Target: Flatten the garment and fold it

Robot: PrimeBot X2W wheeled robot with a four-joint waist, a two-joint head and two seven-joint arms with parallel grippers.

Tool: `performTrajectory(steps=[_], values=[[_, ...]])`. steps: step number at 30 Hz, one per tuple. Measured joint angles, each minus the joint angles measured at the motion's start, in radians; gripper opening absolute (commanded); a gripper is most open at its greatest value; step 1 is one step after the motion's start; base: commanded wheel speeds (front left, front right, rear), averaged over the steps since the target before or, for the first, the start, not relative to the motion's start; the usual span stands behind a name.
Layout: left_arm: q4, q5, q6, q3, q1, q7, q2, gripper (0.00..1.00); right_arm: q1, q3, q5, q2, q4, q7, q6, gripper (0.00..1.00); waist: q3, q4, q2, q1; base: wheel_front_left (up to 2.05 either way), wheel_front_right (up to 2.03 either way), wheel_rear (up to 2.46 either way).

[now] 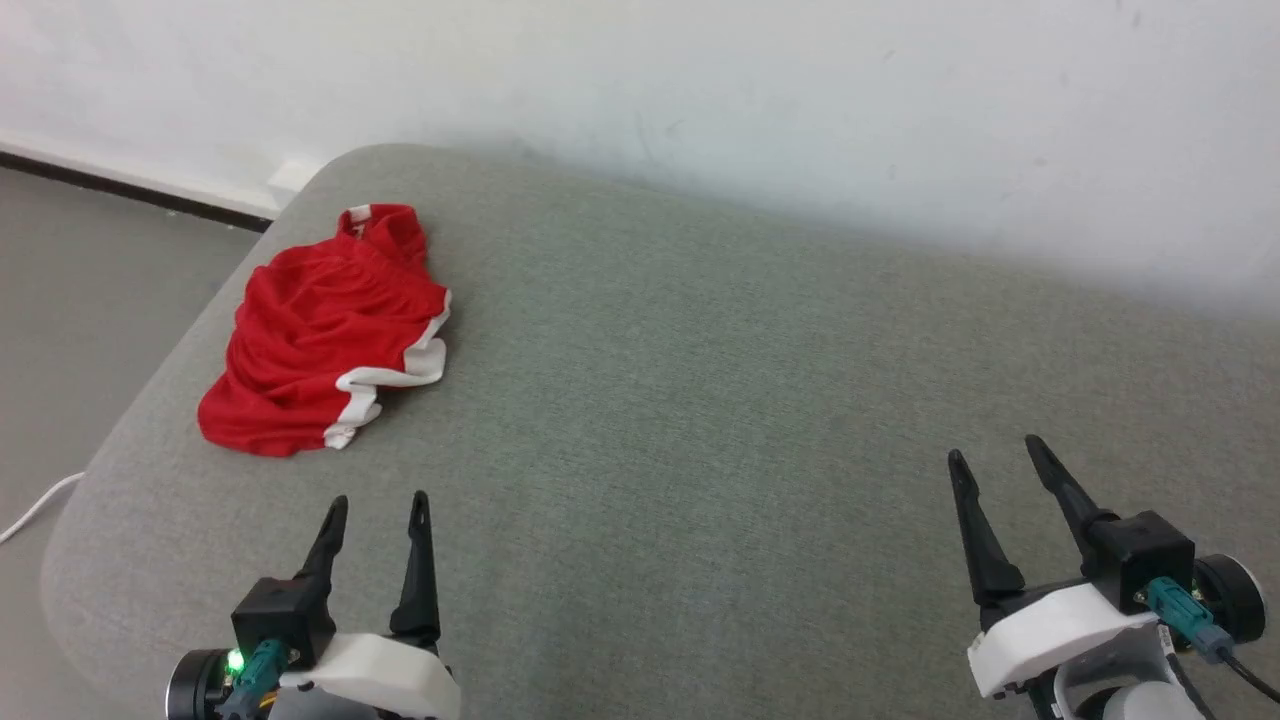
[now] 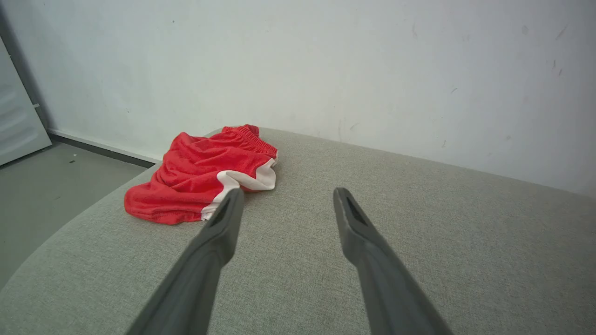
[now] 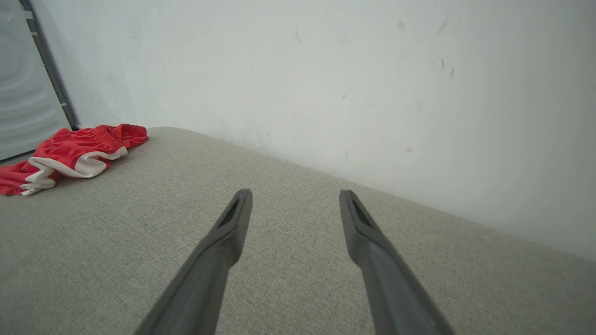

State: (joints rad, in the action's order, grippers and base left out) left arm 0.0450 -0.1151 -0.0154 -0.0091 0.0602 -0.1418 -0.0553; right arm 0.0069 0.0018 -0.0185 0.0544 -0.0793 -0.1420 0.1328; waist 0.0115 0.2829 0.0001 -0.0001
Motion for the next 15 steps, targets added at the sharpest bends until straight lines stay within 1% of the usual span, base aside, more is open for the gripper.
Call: performTrajectory(steps=[8, 15], values=[[0.004, -0.02, -0.001, -0.003, 0.001, -0.017, 0.0, 1.0, 0.0, 0.011, 0.002, 0.0, -0.012, -0.018, 0.0, 1.0, 0.004, 0.063, 0.0, 0.0, 0.0, 0.0, 0.0], [0.009, -0.05, -0.013, -0.014, 0.007, -0.03, 0.0, 1.0, -0.001, 0.036, 0.004, -0.001, -0.029, -0.03, 0.0, 1.0, 0.014, 0.117, -0.0001, 0.0001, 0.0, 0.0, 0.0]])
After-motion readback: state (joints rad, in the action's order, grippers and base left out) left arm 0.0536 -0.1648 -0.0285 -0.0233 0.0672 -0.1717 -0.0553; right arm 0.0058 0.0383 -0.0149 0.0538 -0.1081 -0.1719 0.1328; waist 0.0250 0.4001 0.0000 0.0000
